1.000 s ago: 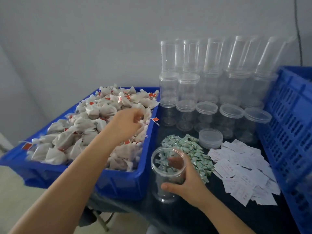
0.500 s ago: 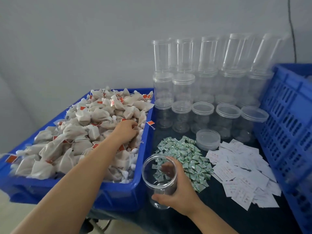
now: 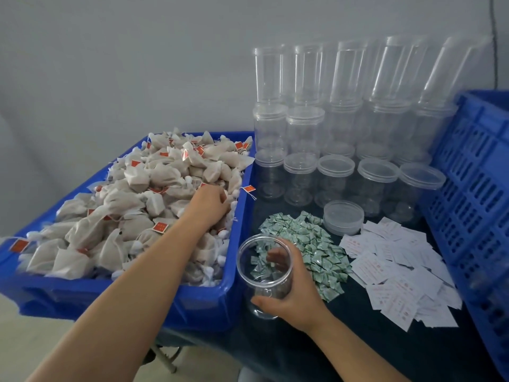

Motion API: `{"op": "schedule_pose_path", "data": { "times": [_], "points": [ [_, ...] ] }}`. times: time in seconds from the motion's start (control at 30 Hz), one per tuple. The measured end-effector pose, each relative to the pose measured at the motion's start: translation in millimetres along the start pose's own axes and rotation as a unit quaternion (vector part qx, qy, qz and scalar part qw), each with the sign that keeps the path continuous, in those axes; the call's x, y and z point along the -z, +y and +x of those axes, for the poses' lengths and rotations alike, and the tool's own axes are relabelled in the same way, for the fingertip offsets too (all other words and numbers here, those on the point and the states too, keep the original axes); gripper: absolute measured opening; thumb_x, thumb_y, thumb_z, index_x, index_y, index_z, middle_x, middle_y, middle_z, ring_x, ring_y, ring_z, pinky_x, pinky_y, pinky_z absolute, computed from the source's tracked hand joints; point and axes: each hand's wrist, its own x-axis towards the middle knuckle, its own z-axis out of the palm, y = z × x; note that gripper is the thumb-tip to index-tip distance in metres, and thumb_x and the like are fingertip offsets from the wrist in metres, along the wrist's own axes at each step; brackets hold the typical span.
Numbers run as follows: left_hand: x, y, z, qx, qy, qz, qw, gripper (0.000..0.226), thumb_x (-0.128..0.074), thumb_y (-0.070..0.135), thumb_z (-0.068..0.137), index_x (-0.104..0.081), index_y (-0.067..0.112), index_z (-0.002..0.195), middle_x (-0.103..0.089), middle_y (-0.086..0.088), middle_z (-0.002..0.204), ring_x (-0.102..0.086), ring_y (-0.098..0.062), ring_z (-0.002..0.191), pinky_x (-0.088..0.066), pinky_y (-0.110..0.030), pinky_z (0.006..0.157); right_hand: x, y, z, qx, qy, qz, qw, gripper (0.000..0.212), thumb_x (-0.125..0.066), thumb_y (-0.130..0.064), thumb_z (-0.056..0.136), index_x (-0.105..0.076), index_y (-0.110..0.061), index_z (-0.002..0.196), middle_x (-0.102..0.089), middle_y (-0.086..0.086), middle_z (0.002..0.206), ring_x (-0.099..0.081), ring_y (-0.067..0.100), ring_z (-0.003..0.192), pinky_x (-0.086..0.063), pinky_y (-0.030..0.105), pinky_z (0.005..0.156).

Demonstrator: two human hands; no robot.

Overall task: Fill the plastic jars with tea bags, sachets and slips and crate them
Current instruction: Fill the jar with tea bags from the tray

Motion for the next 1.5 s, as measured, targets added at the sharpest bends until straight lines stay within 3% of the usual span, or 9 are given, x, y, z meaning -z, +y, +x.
{"op": "schedule_pose_path", "data": {
  "times": [0.13, 0.23, 0.5, 0.6, 0.87, 0.97, 1.07, 1.33, 1.5],
  "points": [
    [6.7, 1.2, -3.3, -0.018, 0.039, 0.006, 0.999, 0.011, -0.062, 0.010, 0.083, -0.056, 0.013, 0.074, -0.052, -0.002, 0.082, -0.048, -0.016, 0.074, -0.034, -0.023, 0.060, -0.4, -2.5, 0.9, 0.000, 0.002, 0.005, 1.000, 0.098, -0.089, -0.043, 0.055, -0.031, -0.070, 0.129, -0.050, -0.030, 0.122, -0.051, 0.003, 0.126, -0.042, 0.008, 0.096],
    [16.6, 2.7, -3.9, -0.020, 0.061, 0.003, 0.998, 0.018, -0.070, 0.018, 0.082, -0.054, 0.017, 0.075, -0.052, -0.002, 0.091, -0.048, -0.015, 0.076, -0.035, -0.024, 0.065, -0.3, -4.6, 0.2, 0.001, 0.004, 0.009, 1.000, 0.097, -0.089, -0.044, 0.055, -0.030, -0.072, 0.128, -0.051, -0.021, 0.126, -0.050, 0.002, 0.126, -0.041, 0.007, 0.095],
    [65.1, 7.7, -23.5, -0.062, 0.081, -0.062, 0.993, 0.030, -0.074, 0.021, 0.079, -0.046, 0.023, 0.069, -0.053, 0.004, 0.077, -0.052, -0.012, 0.072, -0.037, -0.021, 0.061, -0.3, -4.5, -0.1, 0.013, 0.005, 0.009, 1.000, 0.096, -0.088, -0.047, 0.056, -0.029, -0.073, 0.128, -0.051, -0.014, 0.130, -0.050, 0.002, 0.126, -0.040, 0.007, 0.096],
    [83.2, 11.7, -31.1, -0.083, 0.068, -0.088, 0.990, 0.025, -0.076, 0.020, 0.078, -0.051, 0.022, 0.075, -0.059, 0.001, 0.087, -0.058, -0.018, 0.087, -0.044, -0.026, 0.071, -1.0, -3.8, -0.3, 0.014, 0.006, 0.016, 1.000, 0.096, -0.088, -0.047, 0.056, -0.029, -0.074, 0.127, -0.051, -0.014, 0.130, -0.050, 0.000, 0.126, -0.040, 0.006, 0.096],
    [102.7, 47.4, -73.0, -0.138, -0.037, -0.205, 0.968, 0.038, -0.081, 0.027, 0.068, -0.051, 0.035, 0.090, -0.062, 0.010, 0.087, -0.064, -0.005, 0.076, -0.053, -0.017, 0.067, -1.1, -5.2, -1.8, 0.017, 0.007, 0.032, 0.999, 0.095, -0.088, -0.043, 0.057, -0.030, -0.075, 0.126, -0.050, -0.010, 0.132, -0.049, 0.000, 0.126, -0.041, 0.007, 0.095],
    [93.0, 56.5, -87.6, -0.181, -0.097, -0.176, 0.963, 0.041, -0.079, 0.028, 0.072, -0.054, 0.040, 0.103, -0.064, 0.011, 0.088, -0.063, -0.002, 0.080, -0.053, -0.020, 0.072, -1.2, -6.7, -2.1, 0.023, 0.009, 0.040, 0.999, 0.095, -0.088, -0.042, 0.058, -0.032, -0.072, 0.127, -0.051, -0.006, 0.133, -0.050, 0.003, 0.127, -0.043, 0.011, 0.097],
    [77.9, 60.2, -97.9, -0.224, -0.132, -0.131, 0.957, 0.027, -0.077, 0.027, 0.075, -0.061, 0.034, 0.095, -0.065, 0.012, 0.087, -0.058, 0.002, 0.082, -0.048, -0.014, 0.077, -1.4, -8.7, -1.6, 0.032, -0.003, 0.076, 0.997, 0.093, -0.090, -0.035, 0.061, -0.037, -0.059, 0.134, -0.055, -0.004, 0.133, -0.054, 0.015, 0.128, -0.050, 0.027, 0.101],
    [38.0, 66.5, -116.4, -0.315, -0.129, 0.056, 0.939, 0.016, -0.060, 0.026, 0.086, -0.055, 0.021, 0.101, -0.049, 0.013, 0.084, -0.046, -0.010, 0.080, -0.042, -0.030, 0.073, -0.6, -11.8, -1.2, 0.045, -0.002, 0.090, 0.995, 0.090, -0.089, -0.022, 0.068, -0.039, -0.055, 0.135, -0.058, -0.017, 0.130, -0.059, 0.015, 0.123, -0.051, 0.024, 0.094],
    [26.8, 81.5, -109.1, -0.312, -0.194, 0.157, 0.917, 0.015, -0.050, 0.019, 0.087, -0.063, 0.015, 0.095, -0.059, 0.002, 0.083, -0.055, -0.017, 0.077, -0.038, -0.024, 0.062, -0.4, -10.4, -0.8, 0.040, 0.008, 0.072, 0.997, 0.090, -0.088, -0.025, 0.066, -0.038, -0.055, 0.135, -0.055, -0.024, 0.131, -0.056, 0.005, 0.125, -0.047, 0.015, 0.095]
  ]
}}
